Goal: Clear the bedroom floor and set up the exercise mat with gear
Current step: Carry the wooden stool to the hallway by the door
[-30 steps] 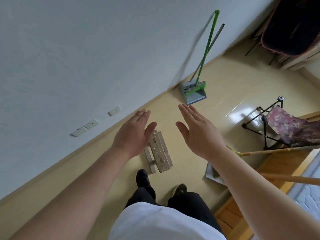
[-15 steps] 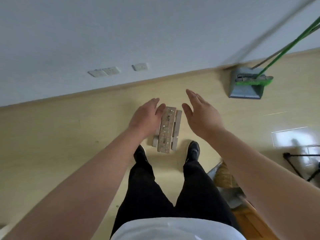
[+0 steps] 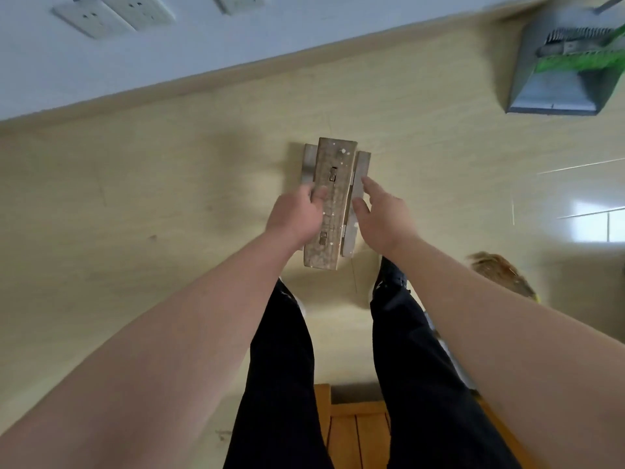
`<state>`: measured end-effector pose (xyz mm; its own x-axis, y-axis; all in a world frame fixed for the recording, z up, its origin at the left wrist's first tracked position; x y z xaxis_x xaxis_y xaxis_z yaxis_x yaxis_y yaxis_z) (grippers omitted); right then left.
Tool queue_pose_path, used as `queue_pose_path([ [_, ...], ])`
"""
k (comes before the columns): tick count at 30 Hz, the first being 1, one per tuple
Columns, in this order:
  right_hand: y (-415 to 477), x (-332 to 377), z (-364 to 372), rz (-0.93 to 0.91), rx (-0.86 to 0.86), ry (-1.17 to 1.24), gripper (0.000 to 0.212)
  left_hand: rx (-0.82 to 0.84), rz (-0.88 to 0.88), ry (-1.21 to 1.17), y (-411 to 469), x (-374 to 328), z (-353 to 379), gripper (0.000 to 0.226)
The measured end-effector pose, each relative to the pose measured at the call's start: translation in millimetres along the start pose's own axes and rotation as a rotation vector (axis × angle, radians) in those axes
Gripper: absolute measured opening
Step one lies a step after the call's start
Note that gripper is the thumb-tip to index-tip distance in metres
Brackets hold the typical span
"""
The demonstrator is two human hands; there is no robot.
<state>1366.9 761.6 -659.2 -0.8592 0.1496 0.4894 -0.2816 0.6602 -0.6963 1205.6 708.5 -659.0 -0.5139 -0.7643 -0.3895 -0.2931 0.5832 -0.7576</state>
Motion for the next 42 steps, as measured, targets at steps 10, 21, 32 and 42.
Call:
queue_pose_path([
  [10, 92.2, -99.3, 110.9, 0.422, -0.007, 0.374, 0.05, -0.025, -0.244, -0.124, 103.8, 95.9, 87.1, 0.054],
  [21, 132.8, -96.6, 153.9, 0.541, -0.021, 0.607, 0.038, -0.043, -0.306, -0.674, 134.8, 113.5, 121.6, 0.015],
  [32, 43.4, -34.1, 99.0, 0.585, 0.031, 0.609, 0.031, -0.025, -0.369, -0.865, 30.0, 83.2, 58.9, 0.019],
  [42, -110.2, 113.9, -9.8, 0.492, 0.047, 0.537, 0.031, -0.075, -0.37, -0.937, -142.6, 22.4, -84.0, 0.016],
])
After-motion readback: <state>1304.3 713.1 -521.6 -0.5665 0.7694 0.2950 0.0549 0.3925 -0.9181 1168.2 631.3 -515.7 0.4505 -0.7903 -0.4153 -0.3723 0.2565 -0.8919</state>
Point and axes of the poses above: each hand's wrist, its own y-axis towards the middle knuckle, its own z-axis out of the palm, x = y × z, the point moved 8 cm from there along y, towards the middle knuckle
